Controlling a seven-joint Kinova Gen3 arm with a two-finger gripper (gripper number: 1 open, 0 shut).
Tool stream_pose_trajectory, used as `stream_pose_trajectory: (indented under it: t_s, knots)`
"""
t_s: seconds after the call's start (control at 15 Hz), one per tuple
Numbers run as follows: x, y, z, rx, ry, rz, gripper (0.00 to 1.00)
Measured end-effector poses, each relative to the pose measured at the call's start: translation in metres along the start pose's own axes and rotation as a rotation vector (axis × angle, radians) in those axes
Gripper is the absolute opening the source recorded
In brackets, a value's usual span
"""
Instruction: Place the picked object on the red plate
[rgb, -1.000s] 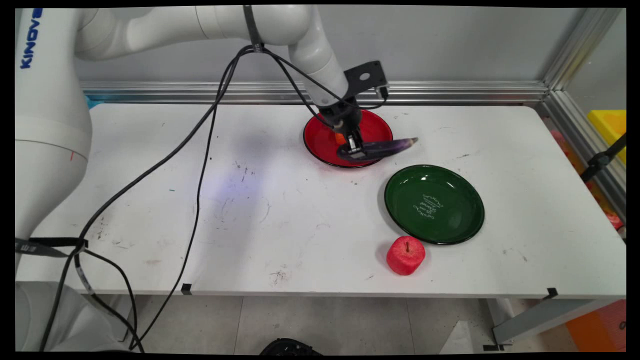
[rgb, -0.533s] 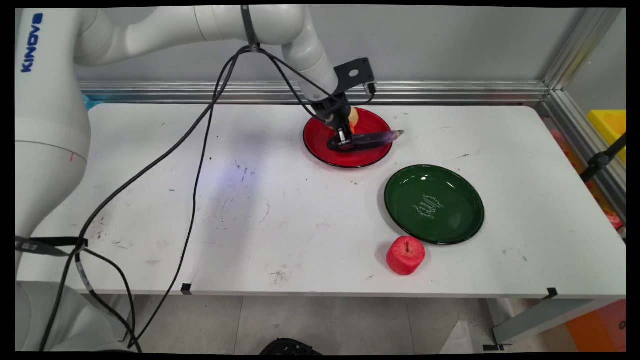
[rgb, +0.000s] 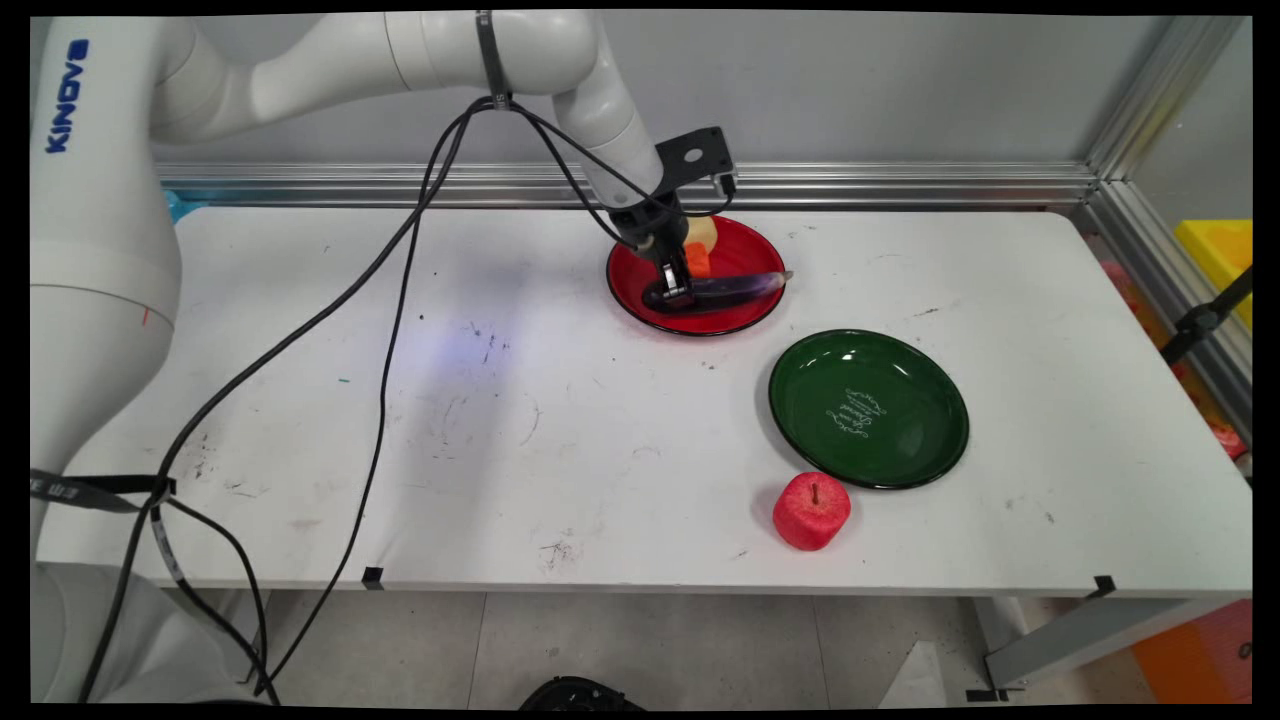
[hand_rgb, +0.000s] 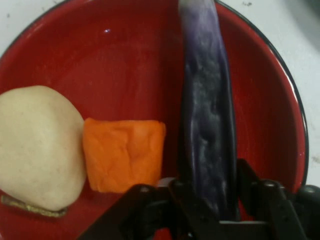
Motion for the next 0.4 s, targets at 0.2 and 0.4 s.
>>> stream_pose_trajectory:
  t_s: [0.2,0.4]
  knots:
    - [-0.0018,-0.0027,0.0019,-0.007,0.001,0.000,1.00]
    - [-0.0017,-0.0061,0.0021,-0.008,0.005,0.000,1.00]
